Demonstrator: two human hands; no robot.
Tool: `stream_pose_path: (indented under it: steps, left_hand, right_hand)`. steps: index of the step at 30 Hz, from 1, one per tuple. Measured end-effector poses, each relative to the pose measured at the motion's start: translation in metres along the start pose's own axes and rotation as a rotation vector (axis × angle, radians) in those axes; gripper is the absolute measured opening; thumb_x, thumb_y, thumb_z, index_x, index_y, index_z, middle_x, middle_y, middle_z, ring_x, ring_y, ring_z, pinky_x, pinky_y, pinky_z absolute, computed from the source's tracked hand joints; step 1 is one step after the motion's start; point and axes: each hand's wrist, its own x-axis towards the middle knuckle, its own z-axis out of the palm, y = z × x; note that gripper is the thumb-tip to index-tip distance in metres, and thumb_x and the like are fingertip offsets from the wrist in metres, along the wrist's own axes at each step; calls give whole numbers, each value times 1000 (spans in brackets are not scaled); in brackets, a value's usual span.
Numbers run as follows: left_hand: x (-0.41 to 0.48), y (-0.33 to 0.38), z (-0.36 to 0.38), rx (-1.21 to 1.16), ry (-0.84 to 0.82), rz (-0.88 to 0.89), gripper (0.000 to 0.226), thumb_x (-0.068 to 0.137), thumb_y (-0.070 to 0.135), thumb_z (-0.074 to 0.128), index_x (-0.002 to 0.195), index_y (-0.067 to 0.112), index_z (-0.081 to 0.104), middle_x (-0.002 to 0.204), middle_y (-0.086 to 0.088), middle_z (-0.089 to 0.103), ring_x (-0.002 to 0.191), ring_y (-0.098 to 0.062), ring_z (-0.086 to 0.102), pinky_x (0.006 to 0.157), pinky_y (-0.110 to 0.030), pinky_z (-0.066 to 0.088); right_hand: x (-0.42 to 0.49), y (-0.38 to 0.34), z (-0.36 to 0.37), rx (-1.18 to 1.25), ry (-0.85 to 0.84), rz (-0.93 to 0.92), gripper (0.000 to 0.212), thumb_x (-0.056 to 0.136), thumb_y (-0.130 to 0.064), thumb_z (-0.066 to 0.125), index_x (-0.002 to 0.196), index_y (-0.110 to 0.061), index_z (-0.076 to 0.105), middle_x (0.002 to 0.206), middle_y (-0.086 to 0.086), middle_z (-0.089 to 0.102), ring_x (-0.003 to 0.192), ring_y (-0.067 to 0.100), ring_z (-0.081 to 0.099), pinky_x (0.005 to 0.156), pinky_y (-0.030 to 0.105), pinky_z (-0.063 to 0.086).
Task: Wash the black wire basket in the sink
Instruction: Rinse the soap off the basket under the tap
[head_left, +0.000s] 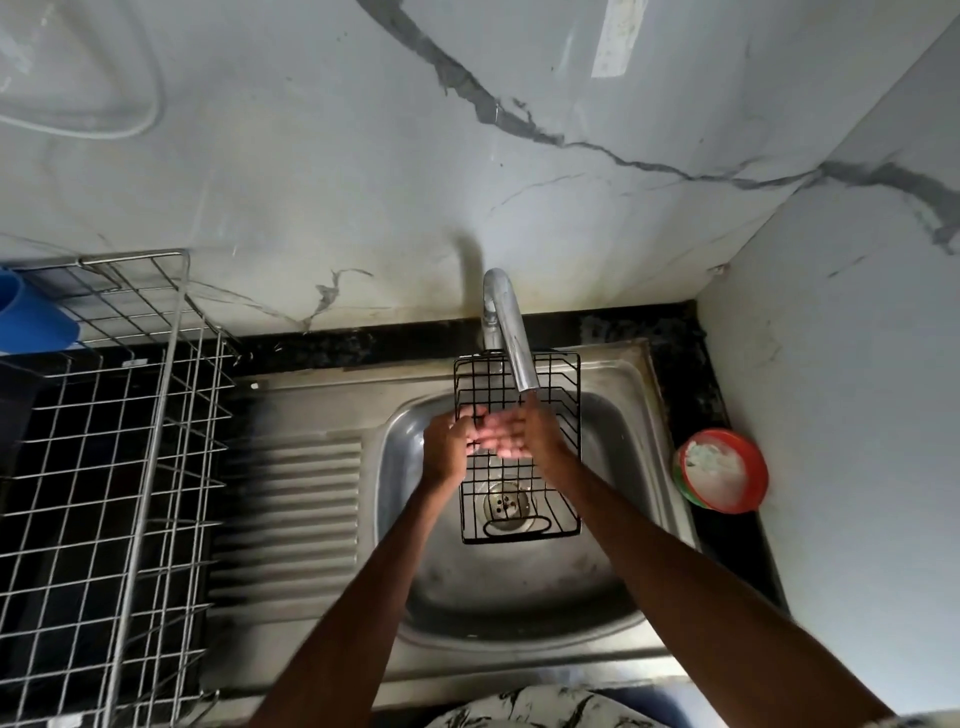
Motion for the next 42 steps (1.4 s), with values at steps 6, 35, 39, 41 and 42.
stream_pose_path:
  steps: [6,35,39,41,42]
  left_hand:
    - [1,18,6,-15,12,-29,31,73,23,52,90,8,73,81,-18,74,78,-34,72,77,-40,59]
    - [-20,10,-26,186,38,-43,35,66,46,57,71,15,72,73,-4,78,76,-34,76,81,-61,61]
    - [-32,15,-20,167,-3,-90,34,73,35,55,81,5,70,89,-12,78,82,-36,77,84,-60,61]
    - [-32,17,-16,129,-20,-143,24,84,24,56,85,3,67,98,-19,75,94,-44,74,89,-59,60]
    - [-32,19,-14,105,-21,-171,18,91,13,53,87,2,66,101,-21,73,98,-46,73,90,-56,60]
  right_hand:
    - [8,-19,6,496,-114,-11,45,109,-24,31,120,3,65,108,20,75,99,30,73,88,38,58]
    - [-1,-33,8,-298,49,-56,20,102,-7,52,109,2,68,104,20,74,83,22,75,70,25,61]
    - [-4,-30,0,-176,79,-54,18,100,-1,54,109,-1,70,107,18,74,94,24,74,80,28,61]
    - [-9,-28,-2,-118,23,-12,19,101,-2,53,110,1,69,108,20,73,95,25,74,82,29,61]
    - [-12,-25,-2,-120,-3,6,19,102,-3,52,110,1,69,107,20,73,92,25,74,82,31,61]
